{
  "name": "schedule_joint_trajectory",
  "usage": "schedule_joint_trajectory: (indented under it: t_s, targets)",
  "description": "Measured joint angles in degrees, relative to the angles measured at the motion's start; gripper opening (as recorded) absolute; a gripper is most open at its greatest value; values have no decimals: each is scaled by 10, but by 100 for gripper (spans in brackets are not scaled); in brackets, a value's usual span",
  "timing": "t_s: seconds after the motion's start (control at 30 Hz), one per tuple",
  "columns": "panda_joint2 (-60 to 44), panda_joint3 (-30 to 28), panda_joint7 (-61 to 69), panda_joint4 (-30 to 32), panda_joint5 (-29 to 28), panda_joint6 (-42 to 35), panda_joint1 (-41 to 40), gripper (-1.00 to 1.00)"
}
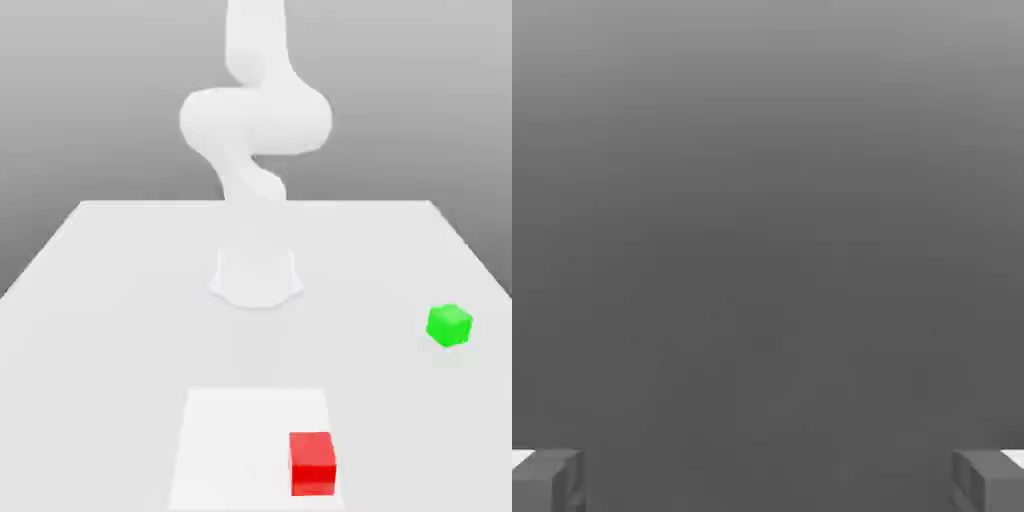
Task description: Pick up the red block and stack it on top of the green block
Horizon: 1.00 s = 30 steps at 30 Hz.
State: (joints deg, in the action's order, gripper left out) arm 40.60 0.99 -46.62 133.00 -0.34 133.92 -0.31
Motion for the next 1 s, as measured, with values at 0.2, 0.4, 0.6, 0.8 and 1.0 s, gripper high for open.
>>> schedule_joint_trajectory:
  t_s: [0.2, 0.4, 0.6, 0.8, 1.0]
  targets:
    - [-128, 22, -21, 30, -10, 53, -5, 0]
    - [-253, 39, -43, 59, -22, 104, -5, 0]
    - [-378, 51, -62, 88, -30, 155, 1, 0]
    - [-501, 55, -72, 114, -27, 210, 13, 0]
    - [-604, 37, -91, 103, -51, 291, 28, -100]
